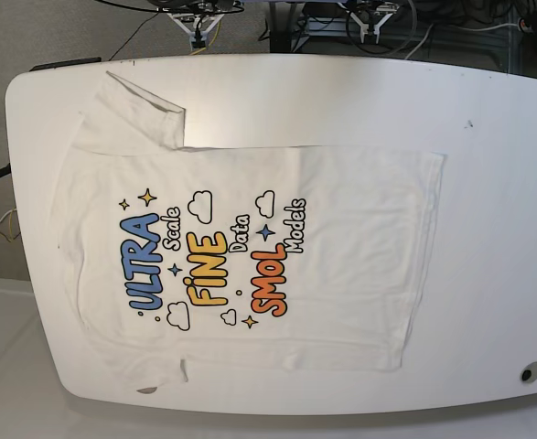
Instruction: Fold the T-shirt properly
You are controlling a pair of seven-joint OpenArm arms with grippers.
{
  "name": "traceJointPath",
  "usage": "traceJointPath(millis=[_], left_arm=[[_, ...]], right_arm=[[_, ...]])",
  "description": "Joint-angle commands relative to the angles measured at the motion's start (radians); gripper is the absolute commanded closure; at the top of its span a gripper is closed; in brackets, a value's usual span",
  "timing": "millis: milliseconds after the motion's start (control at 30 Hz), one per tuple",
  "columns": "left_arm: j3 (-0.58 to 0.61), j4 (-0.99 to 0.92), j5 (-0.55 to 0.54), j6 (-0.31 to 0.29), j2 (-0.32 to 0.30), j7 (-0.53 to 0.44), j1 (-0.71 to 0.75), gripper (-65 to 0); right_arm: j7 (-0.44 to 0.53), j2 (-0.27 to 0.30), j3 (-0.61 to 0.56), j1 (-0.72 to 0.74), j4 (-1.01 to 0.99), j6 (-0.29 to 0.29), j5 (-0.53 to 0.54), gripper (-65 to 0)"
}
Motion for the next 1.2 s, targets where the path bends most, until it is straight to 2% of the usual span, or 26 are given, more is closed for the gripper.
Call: traceJointPath(millis=[0,1167], left_arm=[[0.001,0.002,0.002,0.000,0.001,0.001,0.005,0.0],[-0.002,0.014,0.009,0.003,-0.006,-0.005,0.016,0.0]], right_arm=[[0.000,0.004,0.001,0.000,0.002,-0.002,-0.002,-8.8],[-0.002,0.007,-0.001,-0.005,0.021,0.002,0.004,-8.7]])
